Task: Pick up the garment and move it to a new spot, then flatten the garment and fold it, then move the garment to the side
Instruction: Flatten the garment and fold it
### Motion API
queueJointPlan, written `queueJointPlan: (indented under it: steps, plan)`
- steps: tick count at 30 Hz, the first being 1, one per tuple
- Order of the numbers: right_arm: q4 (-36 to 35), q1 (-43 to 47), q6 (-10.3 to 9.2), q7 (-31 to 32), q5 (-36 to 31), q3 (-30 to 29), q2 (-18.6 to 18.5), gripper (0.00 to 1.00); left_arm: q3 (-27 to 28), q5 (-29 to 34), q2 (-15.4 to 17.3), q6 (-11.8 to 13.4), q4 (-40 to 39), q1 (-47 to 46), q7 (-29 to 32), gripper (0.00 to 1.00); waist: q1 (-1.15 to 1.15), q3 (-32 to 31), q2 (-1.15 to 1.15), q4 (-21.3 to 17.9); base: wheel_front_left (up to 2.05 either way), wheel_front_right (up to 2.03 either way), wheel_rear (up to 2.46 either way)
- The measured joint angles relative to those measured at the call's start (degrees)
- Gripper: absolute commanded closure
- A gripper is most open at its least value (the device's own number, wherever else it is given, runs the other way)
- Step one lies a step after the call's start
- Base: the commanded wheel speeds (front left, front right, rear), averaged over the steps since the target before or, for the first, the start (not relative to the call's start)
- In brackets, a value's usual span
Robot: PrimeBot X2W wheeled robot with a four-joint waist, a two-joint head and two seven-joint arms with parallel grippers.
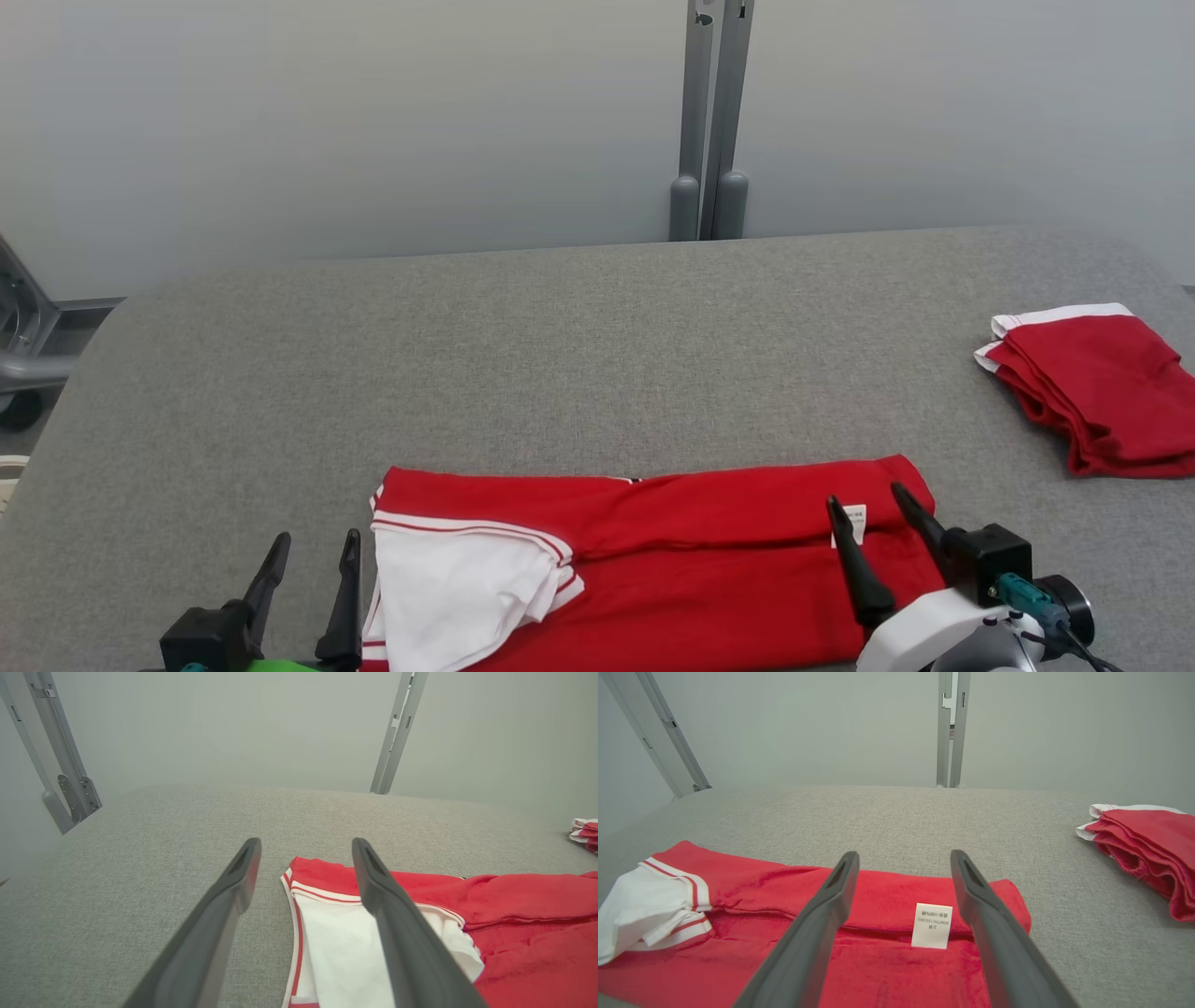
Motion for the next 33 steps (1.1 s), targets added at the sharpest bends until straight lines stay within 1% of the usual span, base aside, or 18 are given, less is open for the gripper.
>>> queueJointPlan:
  steps: [2,5,9,11,14,18,23,30,33]
  plan:
    - [-0.41,-0.36,0.00,0.77,-0.04,-0.78,0.02,0.00,0.11,0.45,-0.26,-0.26,0.01,-0.08,0.00,0.00,0.00,0.24,0.00,0.01,0.00,0.00,0.00]
    - [-0.90,-1.48,-0.01,3.89,0.03,-4.53,0.00,0.00,0.21,1.09,-0.60,-0.75,0.15,-0.48,0.00,0.00,0.00,0.73,0.00,0.05,0.00,0.00,0.00]
    - [-0.59,-3.36,0.00,13.11,0.79,-11.32,0.08,0.00,0.08,2.01,-1.19,-1.21,0.14,-1.59,0.00,0.00,0.00,1.66,0.00,0.33,0.00,0.00,0.00]
    - [-0.62,-4.76,-0.03,17.78,-0.67,-13.56,-0.21,0.00,-0.10,2.25,-1.45,-1.46,0.13,-2.10,0.00,0.00,0.00,2.25,0.00,0.57,0.00,0.00,0.00]
    - [-0.22,-6.69,-0.03,22.86,-0.08,-15.27,-0.08,0.00,-0.38,2.61,-1.60,-1.91,0.36,-2.70,0.00,0.00,0.00,3.23,0.00,0.96,0.00,0.00,0.00]
    - [0.83,-7.89,-0.03,28.10,0.20,-15.29,0.00,0.00,-0.64,3.01,-1.93,-2.46,0.77,-3.55,0.00,0.00,0.00,4.53,0.00,1.77,0.00,0.00,0.00]
    - [1.34,-9.01,-0.02,30.06,-1.19,-16.41,-0.02,0.00,-1.37,3.14,-2.19,-3.08,1.68,-4.78,0.00,0.00,0.00,6.54,0.00,2.84,0.00,0.00,0.00]
    - [3.83,-8.96,-0.02,32.42,-1.08,-18.57,0.00,0.00,-1.46,3.16,-1.97,-3.58,2.11,-5.43,0.00,0.00,0.00,7.95,0.00,4.58,0.00,0.00,0.00]
    - [4.83,-8.90,-0.02,32.84,0.08,-19.47,0.00,0.00,-1.37,3.21,-1.83,-3.60,2.11,-5.44,0.00,0.00,0.00,8.19,0.00,4.86,0.00,0.00,0.00]
